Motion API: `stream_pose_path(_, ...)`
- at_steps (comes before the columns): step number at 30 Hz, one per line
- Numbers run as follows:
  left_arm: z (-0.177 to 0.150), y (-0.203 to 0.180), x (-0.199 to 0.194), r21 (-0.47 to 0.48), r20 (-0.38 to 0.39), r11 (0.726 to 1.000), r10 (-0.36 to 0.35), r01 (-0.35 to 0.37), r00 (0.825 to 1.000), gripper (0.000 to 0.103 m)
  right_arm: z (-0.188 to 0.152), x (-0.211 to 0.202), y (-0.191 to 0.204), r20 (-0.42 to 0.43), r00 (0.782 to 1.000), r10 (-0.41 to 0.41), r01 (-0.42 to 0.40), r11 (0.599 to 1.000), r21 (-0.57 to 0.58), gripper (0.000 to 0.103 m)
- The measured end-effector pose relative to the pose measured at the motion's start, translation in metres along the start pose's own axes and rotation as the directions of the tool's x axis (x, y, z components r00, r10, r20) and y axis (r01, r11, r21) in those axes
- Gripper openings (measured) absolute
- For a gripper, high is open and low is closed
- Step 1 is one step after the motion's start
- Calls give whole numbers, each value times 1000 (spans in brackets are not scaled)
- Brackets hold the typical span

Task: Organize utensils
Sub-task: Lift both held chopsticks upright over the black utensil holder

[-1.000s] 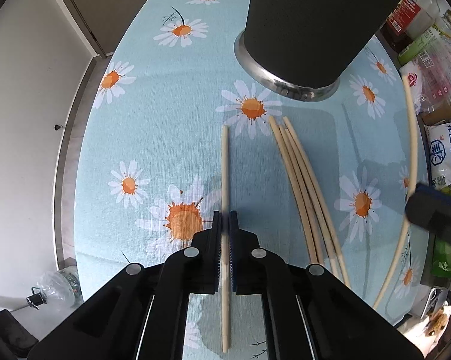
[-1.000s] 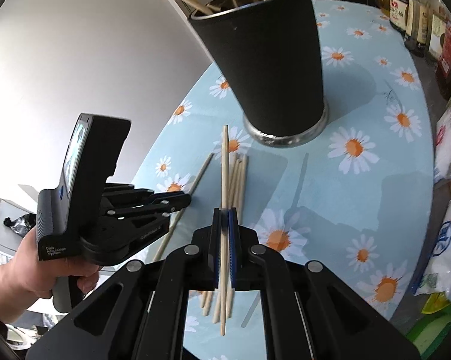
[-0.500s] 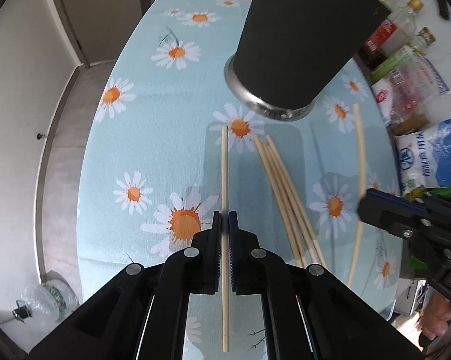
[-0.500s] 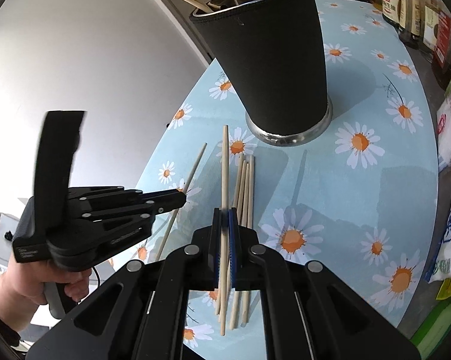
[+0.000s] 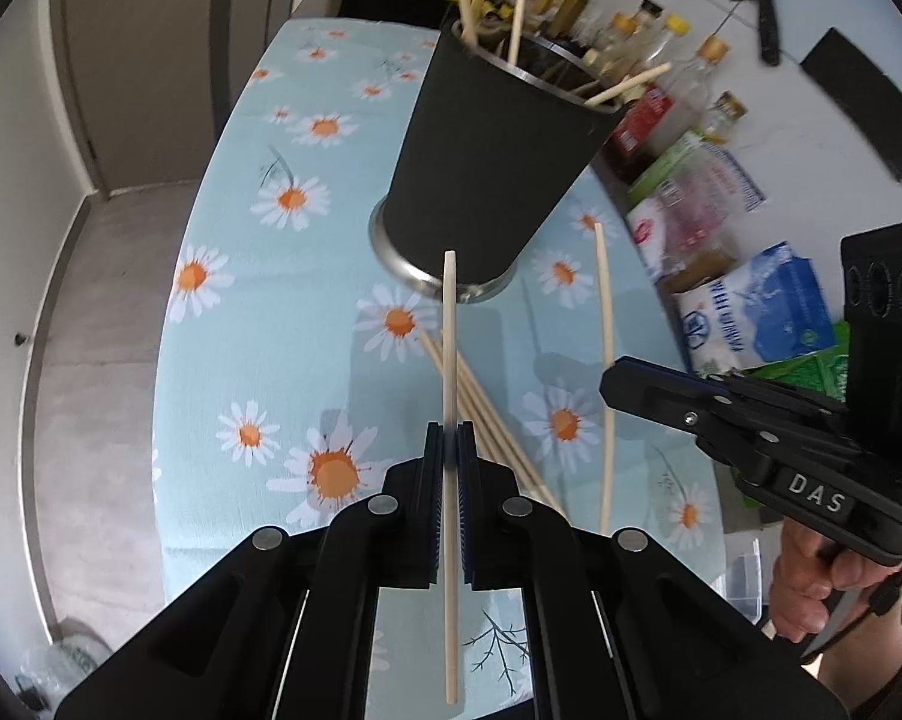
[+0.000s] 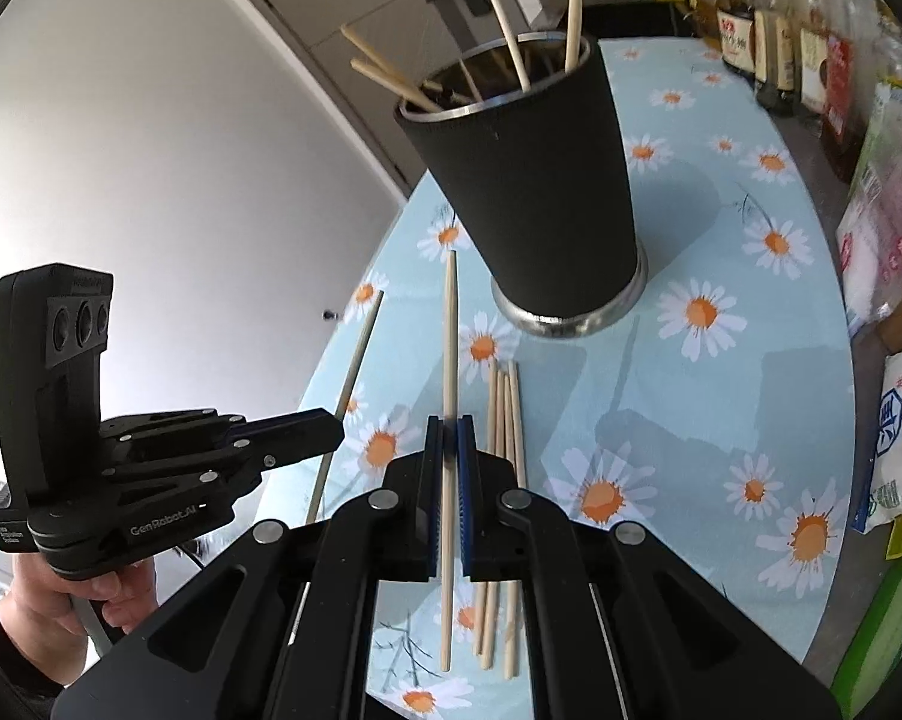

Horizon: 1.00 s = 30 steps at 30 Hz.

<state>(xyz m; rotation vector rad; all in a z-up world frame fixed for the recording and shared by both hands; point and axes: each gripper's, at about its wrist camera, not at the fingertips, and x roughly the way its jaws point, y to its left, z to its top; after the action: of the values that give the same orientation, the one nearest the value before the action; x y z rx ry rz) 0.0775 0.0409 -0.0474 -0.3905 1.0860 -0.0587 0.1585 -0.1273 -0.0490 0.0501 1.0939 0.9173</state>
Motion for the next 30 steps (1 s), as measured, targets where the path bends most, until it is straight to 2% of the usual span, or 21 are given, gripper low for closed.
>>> stream_pose_path(6, 9, -4, -23, 70, 78, 996, -56, 51, 995, 4, 2, -20, 12, 93, 996, -4, 2, 1000, 13, 6)
stream_pose_path(10, 18, -14, -41, 149, 154, 986, -93, 70, 984, 4, 7, -36, 22, 165, 986, 0, -1, 1000, 4, 6)
stream_pose_path(16, 36, -20, -60, 200, 232, 974, -154, 107, 961, 4, 24, -52, 33, 261, 965, 10, -3, 1000, -27, 6)
stream_pose_path(19, 49, -22, -66, 219, 261, 971, -153, 96, 953, 4, 33, -56, 37, 283, 959, -4, 17, 999, -42, 6)
stream_pose_path(25, 73, -24, -77, 259, 332, 961, -181, 95, 926, 4, 59, -61, 33, 323, 946, -11, 25, 999, -39, 6)
stream_pose_path(27, 81, -22, -83, 260, 363, 959, -208, 116, 908, 4, 69, -65, 32, 344, 939, -9, 26, 999, -44, 6)
stream_pose_path(30, 92, -27, -90, 307, 387, 945, -229, 109, 893, 4, 85, -71, 32, 373, 928, -8, 32, 998, -59, 6)
